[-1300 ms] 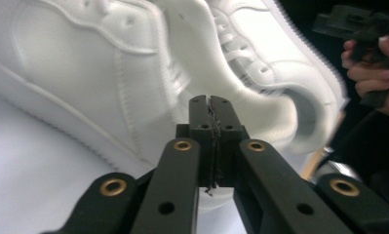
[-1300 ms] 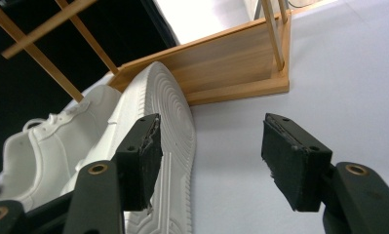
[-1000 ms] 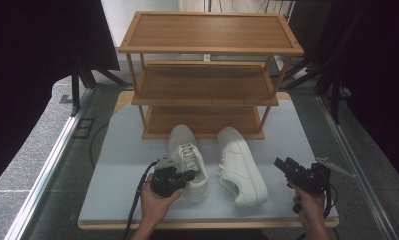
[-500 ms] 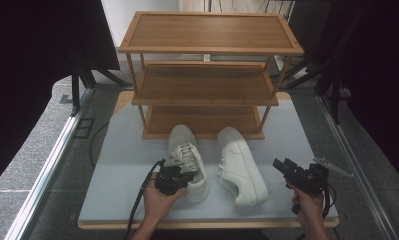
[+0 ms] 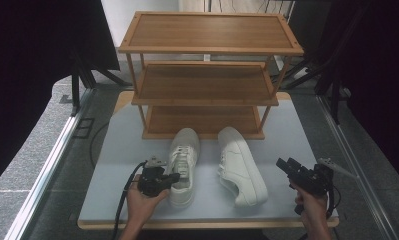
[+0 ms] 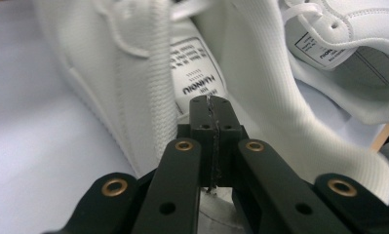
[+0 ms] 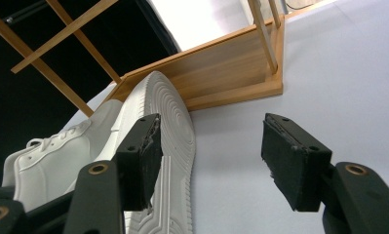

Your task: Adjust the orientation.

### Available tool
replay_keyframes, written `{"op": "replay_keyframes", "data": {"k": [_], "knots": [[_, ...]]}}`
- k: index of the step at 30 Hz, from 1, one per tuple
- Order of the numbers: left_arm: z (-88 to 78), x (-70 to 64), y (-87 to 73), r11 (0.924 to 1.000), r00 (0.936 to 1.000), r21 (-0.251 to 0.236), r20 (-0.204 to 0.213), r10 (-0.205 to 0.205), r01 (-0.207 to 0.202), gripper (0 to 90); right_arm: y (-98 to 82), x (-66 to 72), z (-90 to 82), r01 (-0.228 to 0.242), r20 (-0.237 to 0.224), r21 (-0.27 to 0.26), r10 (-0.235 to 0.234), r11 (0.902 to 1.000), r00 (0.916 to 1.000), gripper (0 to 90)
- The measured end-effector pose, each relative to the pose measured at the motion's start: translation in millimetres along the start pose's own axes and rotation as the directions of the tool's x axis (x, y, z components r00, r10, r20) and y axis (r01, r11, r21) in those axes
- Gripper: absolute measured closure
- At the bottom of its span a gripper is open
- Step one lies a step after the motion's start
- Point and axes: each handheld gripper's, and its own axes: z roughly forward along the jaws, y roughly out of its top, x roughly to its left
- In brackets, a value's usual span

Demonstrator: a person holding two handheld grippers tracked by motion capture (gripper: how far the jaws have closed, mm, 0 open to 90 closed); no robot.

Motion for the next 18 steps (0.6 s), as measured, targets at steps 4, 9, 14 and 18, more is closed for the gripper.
{"op": "replay_keyframes", "data": {"k": [4,9,14,18], "knots": [[-11.0,8.4,-6.8,0.9998,1.0,-0.02,0.001,-0.005,0.005,90.0,1.0,3.1,-0.1,0.022,0.001,0.004,-0.022,0.9997,0.9998,40.4],[-17.8,18.1,-10.1,0.999,0.9994,-0.035,0.02,-0.027,0.028,89.7,0.4,9.1,1.0,0.036,0.004,-0.017,-0.036,0.9992,0.9993,41.2],[-22.0,22.2,-12.8,0.9985,0.999,-0.049,0.039,-0.02,0.022,84.6,0.3,25.1,5.4,0.086,-0.025,-0.021,-0.086,0.9961,0.996,41.6],[-28.5,18.6,-13.3,0.9969,0.9982,-0.079,0.059,0.005,0.0,73.3,-0.9,41.5,9.1,0.16,-0.048,0.004,-0.159,0.9872,0.986,42.6]]}}
